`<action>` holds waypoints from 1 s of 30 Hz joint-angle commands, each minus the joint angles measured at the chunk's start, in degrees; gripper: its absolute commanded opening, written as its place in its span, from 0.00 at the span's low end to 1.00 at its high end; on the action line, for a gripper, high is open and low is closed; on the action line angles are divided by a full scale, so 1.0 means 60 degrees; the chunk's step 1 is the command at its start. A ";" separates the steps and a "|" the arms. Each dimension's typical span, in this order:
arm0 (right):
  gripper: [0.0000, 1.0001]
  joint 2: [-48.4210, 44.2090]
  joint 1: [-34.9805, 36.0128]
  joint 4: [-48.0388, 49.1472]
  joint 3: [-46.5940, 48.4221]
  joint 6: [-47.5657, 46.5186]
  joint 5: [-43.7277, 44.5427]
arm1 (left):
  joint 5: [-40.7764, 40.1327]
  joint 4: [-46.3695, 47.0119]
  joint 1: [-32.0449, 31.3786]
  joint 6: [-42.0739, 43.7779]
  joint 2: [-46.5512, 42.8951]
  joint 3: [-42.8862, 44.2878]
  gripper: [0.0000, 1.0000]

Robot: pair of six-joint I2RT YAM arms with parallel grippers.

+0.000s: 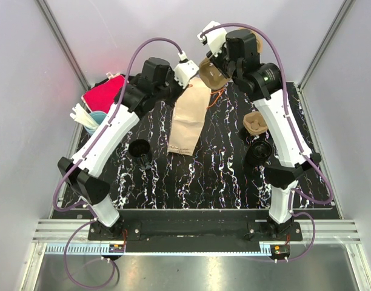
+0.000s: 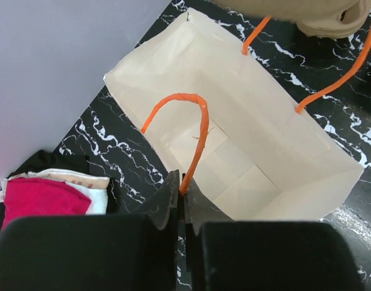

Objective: Pack the takeout coffee

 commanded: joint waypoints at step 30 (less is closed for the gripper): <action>0.45 -0.1559 0.0716 0.1647 -0.4451 0.0448 -0.0635 | -0.2066 0.2479 -0.0617 -0.1521 -0.0964 -0.1481 0.00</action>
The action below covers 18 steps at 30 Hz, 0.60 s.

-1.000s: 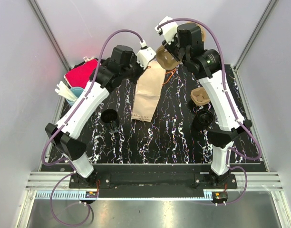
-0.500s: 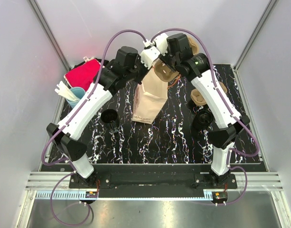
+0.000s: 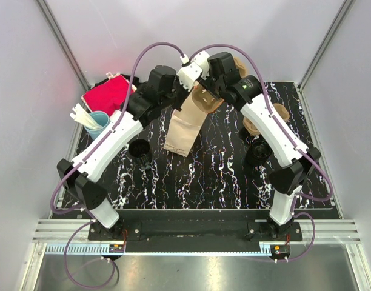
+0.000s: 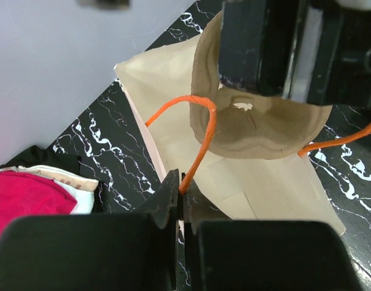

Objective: Pack the takeout coffee

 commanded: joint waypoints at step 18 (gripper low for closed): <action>0.43 -0.0863 0.0872 0.1463 -0.1038 0.0279 -0.0035 | -0.1737 0.1733 0.0079 -0.1128 -0.0988 -0.0493 0.00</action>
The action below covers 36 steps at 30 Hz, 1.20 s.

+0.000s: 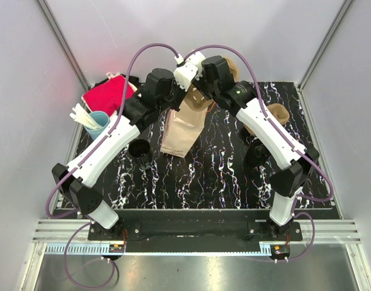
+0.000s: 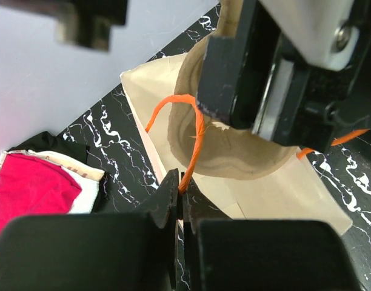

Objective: Pack the takeout coffee

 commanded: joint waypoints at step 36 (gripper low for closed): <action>0.43 -0.1989 0.0545 0.0972 -0.2907 -0.0319 0.0134 | -0.2663 0.1721 0.0218 -0.1188 -0.0936 0.0024 0.00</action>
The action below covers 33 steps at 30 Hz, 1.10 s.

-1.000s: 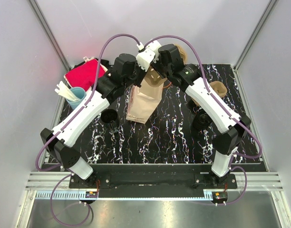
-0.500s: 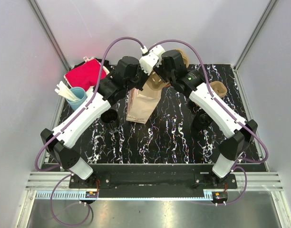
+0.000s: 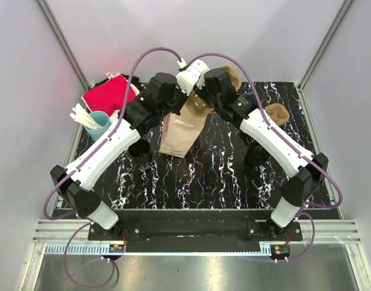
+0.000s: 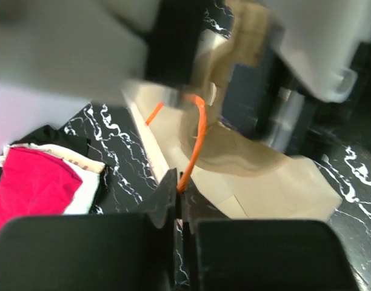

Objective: Pack the takeout coffee

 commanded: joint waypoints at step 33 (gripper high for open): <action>0.43 -0.0081 0.0392 -0.0323 0.0716 0.0137 -0.2224 | -0.3373 0.2302 0.0976 -0.1251 -0.1435 -0.1291 0.02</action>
